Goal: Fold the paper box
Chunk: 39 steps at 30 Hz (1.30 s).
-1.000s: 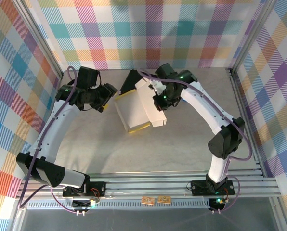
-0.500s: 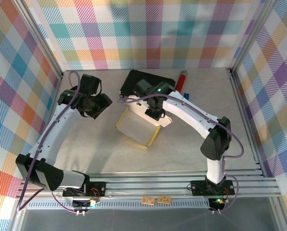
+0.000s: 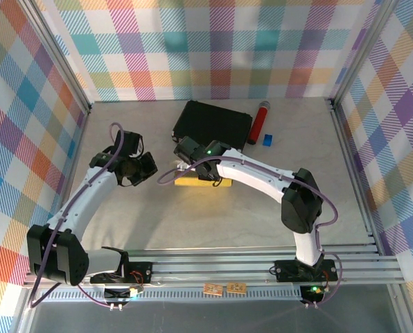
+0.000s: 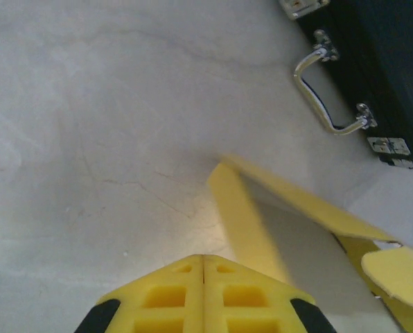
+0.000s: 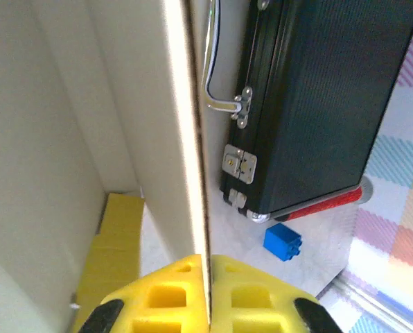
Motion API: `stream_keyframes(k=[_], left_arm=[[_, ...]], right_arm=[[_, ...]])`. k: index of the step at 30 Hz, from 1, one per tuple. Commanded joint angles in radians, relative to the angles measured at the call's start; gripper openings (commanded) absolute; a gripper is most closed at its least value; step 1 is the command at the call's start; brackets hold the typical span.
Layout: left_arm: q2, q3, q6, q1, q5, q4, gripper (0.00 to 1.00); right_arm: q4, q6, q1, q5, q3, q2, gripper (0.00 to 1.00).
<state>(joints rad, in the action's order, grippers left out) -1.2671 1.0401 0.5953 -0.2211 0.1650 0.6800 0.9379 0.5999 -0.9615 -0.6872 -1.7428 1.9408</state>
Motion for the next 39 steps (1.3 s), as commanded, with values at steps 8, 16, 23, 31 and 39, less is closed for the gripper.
stream_keyframes(k=[8,16,23,31,39], left_arm=[[0.014,-0.018,-0.328,0.015,0.163,-0.214,0.16],[0.067,-0.080,-0.635,0.015,0.252,-0.232,0.30],[0.113,-0.133,-0.799,0.014,0.228,-0.306,0.38],[0.110,-0.161,-0.946,0.014,0.289,-0.325,0.42],[0.082,-0.130,-0.626,0.121,0.332,-0.507,0.61]], right_arm=[[-0.012,0.028,0.001,0.066,-0.022,-0.048,0.00],[0.024,0.013,0.012,0.140,-0.009,-0.076,0.00],[0.043,0.011,0.019,0.178,0.014,-0.102,0.00],[0.053,0.018,0.023,0.196,0.055,-0.142,0.00],[0.050,0.021,0.026,0.191,0.084,-0.155,0.00]])
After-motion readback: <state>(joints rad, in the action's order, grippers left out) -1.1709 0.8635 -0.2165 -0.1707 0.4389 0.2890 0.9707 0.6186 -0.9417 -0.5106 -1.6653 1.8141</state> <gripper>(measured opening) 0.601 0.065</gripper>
